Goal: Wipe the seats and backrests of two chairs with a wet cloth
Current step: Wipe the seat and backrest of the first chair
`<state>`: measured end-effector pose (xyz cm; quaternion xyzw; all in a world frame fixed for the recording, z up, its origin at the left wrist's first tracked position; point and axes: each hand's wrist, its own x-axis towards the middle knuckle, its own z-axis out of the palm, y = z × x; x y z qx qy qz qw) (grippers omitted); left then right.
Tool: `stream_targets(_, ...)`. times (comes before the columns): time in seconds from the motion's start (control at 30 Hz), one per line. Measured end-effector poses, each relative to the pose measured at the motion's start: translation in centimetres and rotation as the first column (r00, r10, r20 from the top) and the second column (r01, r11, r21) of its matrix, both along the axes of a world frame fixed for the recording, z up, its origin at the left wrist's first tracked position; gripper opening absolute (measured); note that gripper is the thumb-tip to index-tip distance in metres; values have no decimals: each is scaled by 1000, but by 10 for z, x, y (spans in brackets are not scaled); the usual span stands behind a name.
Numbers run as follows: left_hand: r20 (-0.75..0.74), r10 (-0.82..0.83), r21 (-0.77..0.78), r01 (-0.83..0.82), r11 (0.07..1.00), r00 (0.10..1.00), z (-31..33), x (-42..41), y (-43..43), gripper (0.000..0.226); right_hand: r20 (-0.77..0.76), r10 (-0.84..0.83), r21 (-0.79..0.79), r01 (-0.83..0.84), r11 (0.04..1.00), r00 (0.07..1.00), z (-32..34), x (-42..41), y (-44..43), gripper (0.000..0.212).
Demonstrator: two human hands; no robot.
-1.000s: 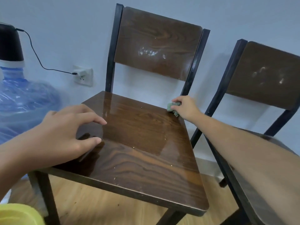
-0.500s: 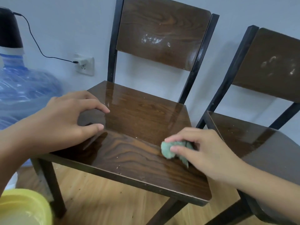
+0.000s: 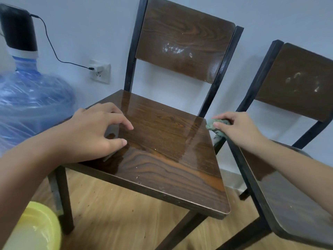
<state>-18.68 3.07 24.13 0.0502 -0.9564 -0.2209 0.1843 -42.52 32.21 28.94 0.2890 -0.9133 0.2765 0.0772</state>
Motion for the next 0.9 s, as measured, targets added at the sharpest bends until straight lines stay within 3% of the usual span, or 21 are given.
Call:
stream_targets(0.13, -30, 68, -29, -69, 997, 997, 1, -1, 1, 30, -15, -31, 18, 31, 999, 999, -31, -25, -61, 21)
stream_targets(0.23, -17, 129, -58, -129, 990, 992, 2, 0, -3, 33, 0, -28, -86, 28, 996, 1000, -41, -3, -105, 20)
stream_targets(0.37, 10, 136, -29, -136, 990, 991, 6, 9, -10, 36, 32, 213, -103, -208, 973, 977, -49, 77, -116, 19)
stream_targets(0.5, 30, 153, -18, -152, 988, 988, 11, 16, -18, 38, 123, 482, -72, -477, 876, 867, -38, 163, -76, 21)
stream_targets(0.6, 19, 163, -8, -163, 987, 986, 9, 19, -21, 40, 361, 597, -9, -637, 771, 717, -21, 185, -51, 21)
stream_targets(0.67, 14, 165, -13, -165, 986, 986, 9, 20, -22, 40, 490, 588, 55, -696, 716, 644, -7, 180, -42, 21)
stream_targets(0.77, 10, 180, -27, -180, 983, 984, 8, 21, -25, 37, 424, 548, 56, -625, 779, 721, 19, 149, -40, 22)
stream_targets(0.9, 12, 181, -32, -181, 983, 983, 9, 22, -29, 34, 268, 349, 21, -368, 930, 898, 31, 79, -52, 16)
